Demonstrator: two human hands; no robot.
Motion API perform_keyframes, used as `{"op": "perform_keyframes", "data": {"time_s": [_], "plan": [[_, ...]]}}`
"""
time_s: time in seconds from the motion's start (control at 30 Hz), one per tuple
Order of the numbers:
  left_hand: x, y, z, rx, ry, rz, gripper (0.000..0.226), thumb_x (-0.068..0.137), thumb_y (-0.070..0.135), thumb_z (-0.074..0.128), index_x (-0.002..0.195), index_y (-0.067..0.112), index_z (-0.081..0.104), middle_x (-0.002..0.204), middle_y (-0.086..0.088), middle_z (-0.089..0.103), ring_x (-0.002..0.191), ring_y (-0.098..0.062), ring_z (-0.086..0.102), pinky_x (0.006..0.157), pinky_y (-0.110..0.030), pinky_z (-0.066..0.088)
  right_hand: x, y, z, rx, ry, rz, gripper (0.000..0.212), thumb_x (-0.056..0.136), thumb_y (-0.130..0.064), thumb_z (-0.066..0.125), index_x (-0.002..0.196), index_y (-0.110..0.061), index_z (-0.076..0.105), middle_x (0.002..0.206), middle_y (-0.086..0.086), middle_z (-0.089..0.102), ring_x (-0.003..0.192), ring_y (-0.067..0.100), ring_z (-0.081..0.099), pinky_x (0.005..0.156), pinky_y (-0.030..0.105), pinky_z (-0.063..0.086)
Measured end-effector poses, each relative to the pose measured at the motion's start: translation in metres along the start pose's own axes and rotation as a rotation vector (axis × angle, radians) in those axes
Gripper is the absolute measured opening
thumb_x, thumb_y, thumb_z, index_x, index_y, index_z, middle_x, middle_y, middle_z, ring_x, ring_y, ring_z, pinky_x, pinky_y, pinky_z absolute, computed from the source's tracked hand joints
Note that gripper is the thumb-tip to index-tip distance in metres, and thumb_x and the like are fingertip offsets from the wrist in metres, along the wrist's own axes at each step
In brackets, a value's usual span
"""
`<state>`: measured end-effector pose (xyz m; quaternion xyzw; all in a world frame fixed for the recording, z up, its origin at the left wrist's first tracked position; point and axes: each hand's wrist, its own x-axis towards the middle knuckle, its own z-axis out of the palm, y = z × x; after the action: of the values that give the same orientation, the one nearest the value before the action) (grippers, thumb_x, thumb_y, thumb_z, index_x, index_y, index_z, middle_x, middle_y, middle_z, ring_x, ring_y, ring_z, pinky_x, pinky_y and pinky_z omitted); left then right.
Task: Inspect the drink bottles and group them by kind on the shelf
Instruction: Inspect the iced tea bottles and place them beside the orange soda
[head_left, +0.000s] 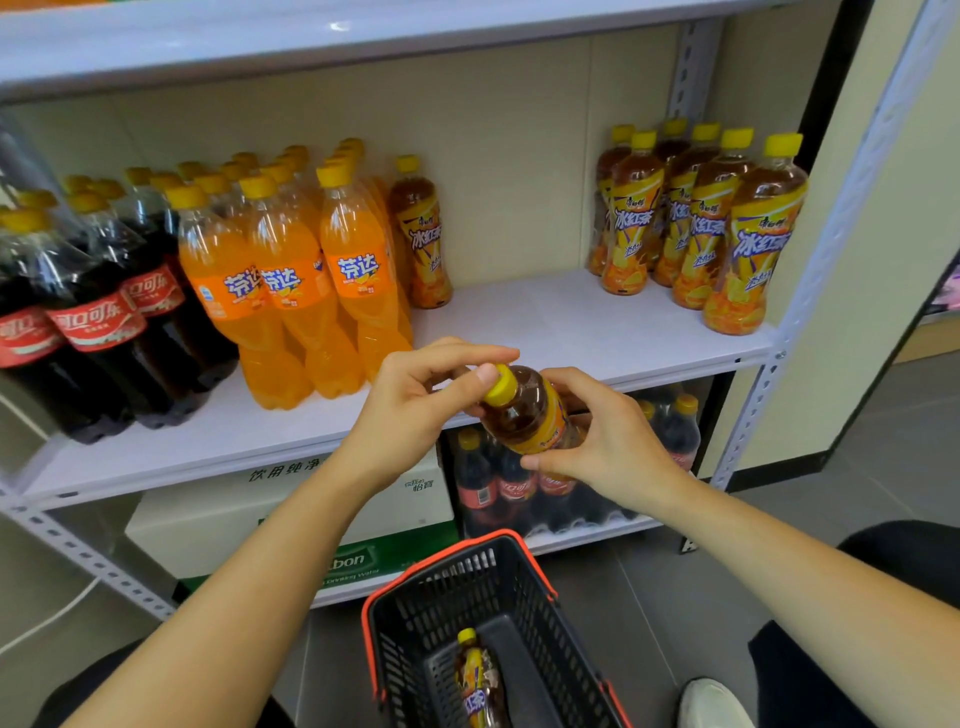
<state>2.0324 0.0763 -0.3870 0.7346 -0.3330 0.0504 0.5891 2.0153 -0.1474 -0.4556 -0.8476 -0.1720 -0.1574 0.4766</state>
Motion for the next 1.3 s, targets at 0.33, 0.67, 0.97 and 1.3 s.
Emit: {"op": "perform_keyframes", "data": {"time_s": [0.33, 0.67, 0.97, 1.3], "plan": [[-0.001, -0.001, 0.009, 0.270, 0.166, 0.327, 0.027, 0.089, 0.006, 0.076, 0.116, 0.010, 0.074, 0.115, -0.005, 0.073, 0.100, -0.019, 0.070, 0.082, -0.033, 0.057, 0.001, -0.006, -0.003, 0.317, -0.099, 0.090, 0.069, 0.071, -0.021, 0.094, 0.130, -0.030, 0.060, 0.117, -0.010, 0.074, 0.107, 0.010, 0.071, 0.089, 0.025, 0.058], [0.001, -0.005, 0.008, 0.228, 0.059, 0.080, 0.048, 0.096, 0.013, 0.069, 0.141, 0.026, 0.056, 0.132, 0.004, 0.066, 0.118, -0.013, 0.065, 0.097, -0.039, 0.056, 0.002, -0.010, -0.005, 0.509, -0.112, 0.232, 0.054, 0.071, -0.030, 0.090, 0.121, -0.027, 0.068, 0.117, 0.000, 0.076, 0.110, 0.019, 0.072, 0.091, 0.034, 0.059], [-0.005, -0.019, 0.015, 0.120, -0.126, -0.036, 0.093, 0.084, 0.011, 0.083, 0.155, 0.042, 0.033, 0.150, 0.011, 0.046, 0.118, -0.020, 0.064, 0.092, -0.033, 0.059, 0.009, -0.021, -0.011, 0.741, -0.090, 0.417, 0.053, 0.079, -0.036, 0.080, 0.128, -0.024, 0.065, 0.117, 0.006, 0.076, 0.107, 0.024, 0.073, 0.080, 0.033, 0.060], [-0.012, -0.015, 0.010, 0.081, -0.206, -0.106, 0.057, 0.070, 0.026, 0.086, 0.124, 0.029, 0.069, 0.143, 0.004, 0.056, 0.117, -0.011, 0.066, 0.089, -0.027, 0.058, 0.024, -0.023, -0.017, 0.935, 0.045, 0.711, 0.067, 0.076, -0.056, 0.071, 0.126, -0.011, 0.066, 0.113, 0.013, 0.077, 0.103, 0.027, 0.075, 0.079, 0.039, 0.062]]}}
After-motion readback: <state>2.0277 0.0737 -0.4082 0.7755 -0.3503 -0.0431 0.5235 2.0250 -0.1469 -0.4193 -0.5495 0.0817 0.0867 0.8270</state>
